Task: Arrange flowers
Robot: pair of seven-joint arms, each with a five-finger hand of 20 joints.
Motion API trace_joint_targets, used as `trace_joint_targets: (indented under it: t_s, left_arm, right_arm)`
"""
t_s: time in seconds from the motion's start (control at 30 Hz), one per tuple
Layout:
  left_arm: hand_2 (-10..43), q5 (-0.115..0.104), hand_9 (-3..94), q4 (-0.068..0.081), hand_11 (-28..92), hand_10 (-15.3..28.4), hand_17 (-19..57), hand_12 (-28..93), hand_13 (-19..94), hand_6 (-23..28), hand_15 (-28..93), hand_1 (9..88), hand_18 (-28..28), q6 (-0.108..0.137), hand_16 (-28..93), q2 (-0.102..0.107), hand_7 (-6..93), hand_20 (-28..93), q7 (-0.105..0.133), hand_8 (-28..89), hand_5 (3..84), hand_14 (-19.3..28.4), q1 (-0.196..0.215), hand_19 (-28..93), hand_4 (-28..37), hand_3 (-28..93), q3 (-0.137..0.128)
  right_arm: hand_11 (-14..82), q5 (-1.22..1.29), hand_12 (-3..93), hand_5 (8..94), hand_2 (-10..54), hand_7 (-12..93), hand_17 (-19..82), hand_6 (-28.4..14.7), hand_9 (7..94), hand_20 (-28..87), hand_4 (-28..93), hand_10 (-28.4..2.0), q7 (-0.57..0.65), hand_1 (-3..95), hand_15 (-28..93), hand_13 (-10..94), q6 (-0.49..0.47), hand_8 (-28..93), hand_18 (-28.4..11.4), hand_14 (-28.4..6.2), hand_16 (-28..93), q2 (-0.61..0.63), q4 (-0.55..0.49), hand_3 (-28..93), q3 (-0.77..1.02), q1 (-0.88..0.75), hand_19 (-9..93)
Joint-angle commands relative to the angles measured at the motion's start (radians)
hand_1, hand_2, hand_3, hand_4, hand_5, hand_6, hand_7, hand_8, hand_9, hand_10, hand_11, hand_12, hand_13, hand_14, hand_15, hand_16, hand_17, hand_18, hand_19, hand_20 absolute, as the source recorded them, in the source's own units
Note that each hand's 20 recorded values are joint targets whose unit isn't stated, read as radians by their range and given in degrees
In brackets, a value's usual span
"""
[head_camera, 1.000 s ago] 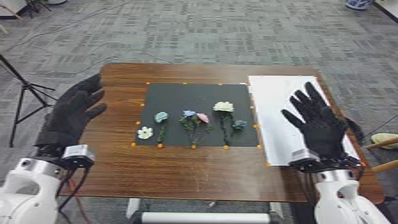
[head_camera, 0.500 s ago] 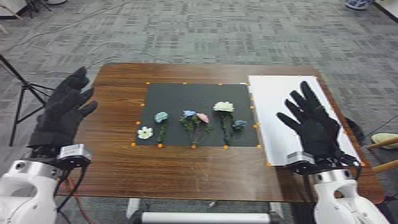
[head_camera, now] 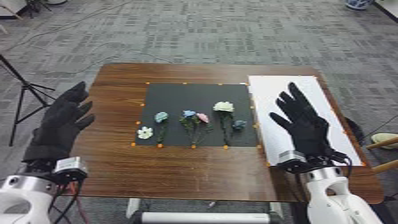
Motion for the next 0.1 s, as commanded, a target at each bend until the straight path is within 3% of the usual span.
trace_joint_targets:
  t_s: [0.03, 0.1]
  left_arm:
    - [-5.9, -0.038, 11.9, -0.011, 11, 7.5, -14.1, 21, 2, -0.5, 30, 26.4, 18.8, -0.012, -7, 0.002, 19.4, 9, -0.008, -10, 15.6, 12.8, 0.036, 34, -28.3, 57, -0.047]
    - [-6.5, -0.013, 11.9, -0.005, 11, 7.5, -14.2, 20, 2, -0.4, 29, 26.4, 18.8, -0.011, -7, 0.001, 19.2, 9, -0.011, -10, 15.7, 12.7, 0.02, 34, -28.3, 56, -0.033]
  right_arm:
    - [-2.3, -0.044, 19.9, 23.5, -2.1, 5, -16, -3.3, 22.5, 2, -25, -10.6, -0.007, 11.6, -9, 12, -0.078, -6, -18.4, -9.5, 34, -0.015, -0.004, 83, -0.017, 0.056, 36]
    - [-2.3, -0.033, 20.0, 23.5, -1.9, 5, -16, -3.3, 22.3, 2, -25, -10.5, -0.006, 11.6, -10, 12, -0.07, -6, -17.7, -9.1, 34, -0.007, -0.008, 83, -0.009, 0.051, 36]
